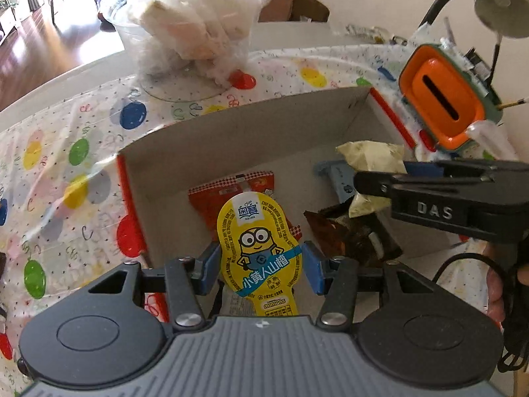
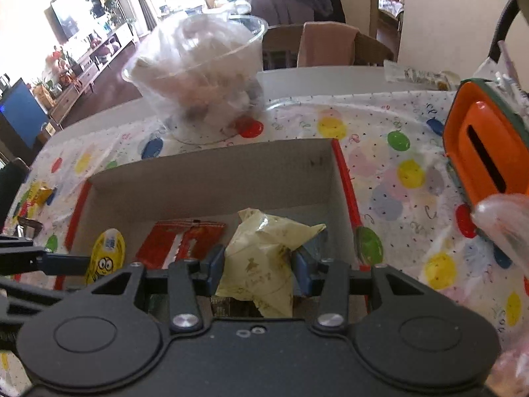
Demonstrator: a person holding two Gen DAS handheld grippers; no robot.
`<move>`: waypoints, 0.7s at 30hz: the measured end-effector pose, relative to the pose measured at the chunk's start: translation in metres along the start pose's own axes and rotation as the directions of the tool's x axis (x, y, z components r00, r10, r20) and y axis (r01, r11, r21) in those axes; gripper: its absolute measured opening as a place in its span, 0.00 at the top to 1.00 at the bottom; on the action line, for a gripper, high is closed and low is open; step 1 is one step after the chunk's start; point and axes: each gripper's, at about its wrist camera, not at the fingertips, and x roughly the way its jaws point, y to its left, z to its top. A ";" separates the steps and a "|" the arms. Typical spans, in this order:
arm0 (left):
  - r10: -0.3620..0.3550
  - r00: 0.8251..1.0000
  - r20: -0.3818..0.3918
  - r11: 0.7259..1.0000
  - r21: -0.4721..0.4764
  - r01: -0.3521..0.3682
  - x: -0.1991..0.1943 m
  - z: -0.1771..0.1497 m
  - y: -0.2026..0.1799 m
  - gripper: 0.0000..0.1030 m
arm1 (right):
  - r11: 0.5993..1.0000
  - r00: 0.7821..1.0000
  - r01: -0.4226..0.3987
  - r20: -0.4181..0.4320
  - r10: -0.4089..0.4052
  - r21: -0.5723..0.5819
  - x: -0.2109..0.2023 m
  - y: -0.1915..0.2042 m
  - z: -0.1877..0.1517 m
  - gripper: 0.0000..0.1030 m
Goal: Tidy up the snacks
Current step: 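Carry the Minion jelly and cream bag into the red box and release both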
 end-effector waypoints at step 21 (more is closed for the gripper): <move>0.012 0.996 -0.083 1.000 -0.018 -0.013 0.031 0.005 0.003 0.40 | 1.000 0.999 -0.012 -0.045 0.014 0.027 0.015 0.000 0.007 0.43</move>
